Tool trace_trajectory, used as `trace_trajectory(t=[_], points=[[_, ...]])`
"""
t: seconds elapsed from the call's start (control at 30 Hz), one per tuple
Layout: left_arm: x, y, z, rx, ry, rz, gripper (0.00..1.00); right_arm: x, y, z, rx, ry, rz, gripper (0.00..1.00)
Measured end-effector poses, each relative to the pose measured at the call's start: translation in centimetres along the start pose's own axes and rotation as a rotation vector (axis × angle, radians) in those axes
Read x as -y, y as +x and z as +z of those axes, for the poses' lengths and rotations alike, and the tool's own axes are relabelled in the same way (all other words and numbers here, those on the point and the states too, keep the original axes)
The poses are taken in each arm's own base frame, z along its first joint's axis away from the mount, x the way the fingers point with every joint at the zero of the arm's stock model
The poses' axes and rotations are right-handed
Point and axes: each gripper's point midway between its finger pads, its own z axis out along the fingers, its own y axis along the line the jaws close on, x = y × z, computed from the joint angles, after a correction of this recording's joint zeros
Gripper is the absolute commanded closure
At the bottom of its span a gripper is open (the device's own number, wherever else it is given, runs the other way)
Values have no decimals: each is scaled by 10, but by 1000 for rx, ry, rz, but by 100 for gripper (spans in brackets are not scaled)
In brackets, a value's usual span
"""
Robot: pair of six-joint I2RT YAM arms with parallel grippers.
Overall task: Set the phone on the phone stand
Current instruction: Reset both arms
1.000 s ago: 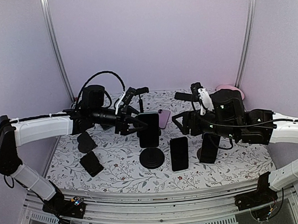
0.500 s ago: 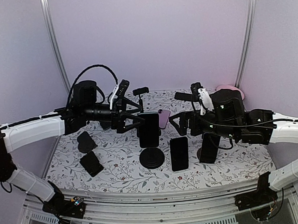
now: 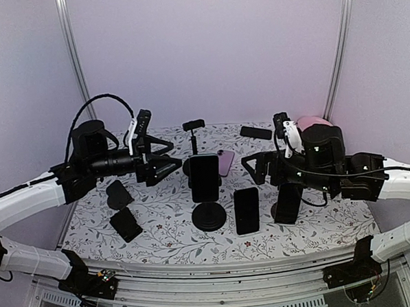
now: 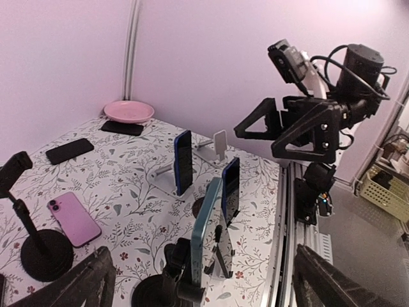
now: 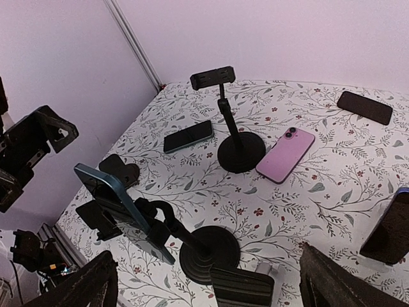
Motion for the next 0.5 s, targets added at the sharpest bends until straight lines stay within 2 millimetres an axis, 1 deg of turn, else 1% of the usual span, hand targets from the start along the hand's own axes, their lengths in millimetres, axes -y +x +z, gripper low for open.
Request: trace_trajectory(t=[0.07, 0.17, 0.3, 0.4, 0.5], points=[[-3, 3, -9, 16, -51, -13, 4, 7, 0, -2, 7, 14, 3, 1], [-11, 10, -20, 33, -126, -43, 3, 23, -3, -7, 30, 49, 15, 1], [-23, 21, -31, 41, -217, -84, 3, 50, -7, -17, 66, 103, 38, 1], [-32, 32, -38, 41, -280, -117, 3, 79, -11, -27, 106, 162, 66, 1], [-38, 44, -47, 40, -331, -145, 3, 110, -11, -36, 142, 233, 93, 1]])
